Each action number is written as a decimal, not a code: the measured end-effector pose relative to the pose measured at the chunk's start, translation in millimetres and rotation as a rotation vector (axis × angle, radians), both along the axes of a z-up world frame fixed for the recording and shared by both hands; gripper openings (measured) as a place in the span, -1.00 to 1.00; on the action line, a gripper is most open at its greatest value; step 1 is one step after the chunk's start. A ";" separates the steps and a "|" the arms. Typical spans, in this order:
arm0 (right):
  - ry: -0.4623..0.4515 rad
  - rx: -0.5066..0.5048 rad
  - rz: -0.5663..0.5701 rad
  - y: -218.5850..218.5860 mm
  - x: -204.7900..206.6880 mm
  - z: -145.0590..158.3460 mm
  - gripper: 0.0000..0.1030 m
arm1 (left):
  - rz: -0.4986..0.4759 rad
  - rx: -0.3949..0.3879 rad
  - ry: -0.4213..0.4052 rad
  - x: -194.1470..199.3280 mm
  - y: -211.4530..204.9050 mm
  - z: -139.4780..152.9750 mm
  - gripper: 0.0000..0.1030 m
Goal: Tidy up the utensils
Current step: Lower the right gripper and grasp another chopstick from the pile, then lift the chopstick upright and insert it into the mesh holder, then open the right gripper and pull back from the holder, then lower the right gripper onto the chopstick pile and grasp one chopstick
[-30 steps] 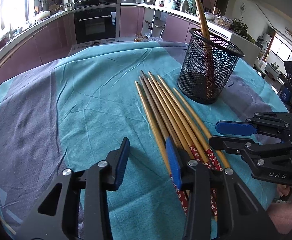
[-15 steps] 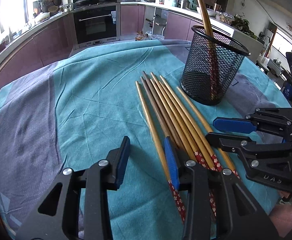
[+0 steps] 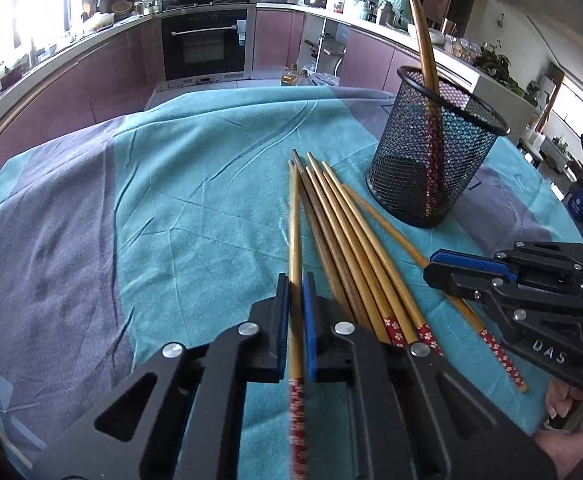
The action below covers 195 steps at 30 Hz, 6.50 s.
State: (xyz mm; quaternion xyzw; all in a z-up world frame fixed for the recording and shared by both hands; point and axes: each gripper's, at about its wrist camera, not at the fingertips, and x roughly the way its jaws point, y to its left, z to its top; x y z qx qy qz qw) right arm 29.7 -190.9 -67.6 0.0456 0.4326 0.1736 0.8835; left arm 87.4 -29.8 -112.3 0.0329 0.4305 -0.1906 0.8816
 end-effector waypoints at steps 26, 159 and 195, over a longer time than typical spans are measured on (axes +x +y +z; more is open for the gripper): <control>0.029 -0.039 0.095 23.0 9.1 -5.7 -0.87 | -0.106 0.025 0.040 -4.7 -5.7 -5.1 -0.81; -0.050 0.067 0.134 0.6 -11.4 22.0 -0.16 | 0.036 0.031 -0.161 -28.8 13.5 47.3 0.39; -0.006 -0.028 0.102 24.8 -0.4 -7.9 -0.31 | -0.040 0.070 -0.027 -14.1 -9.0 9.2 0.30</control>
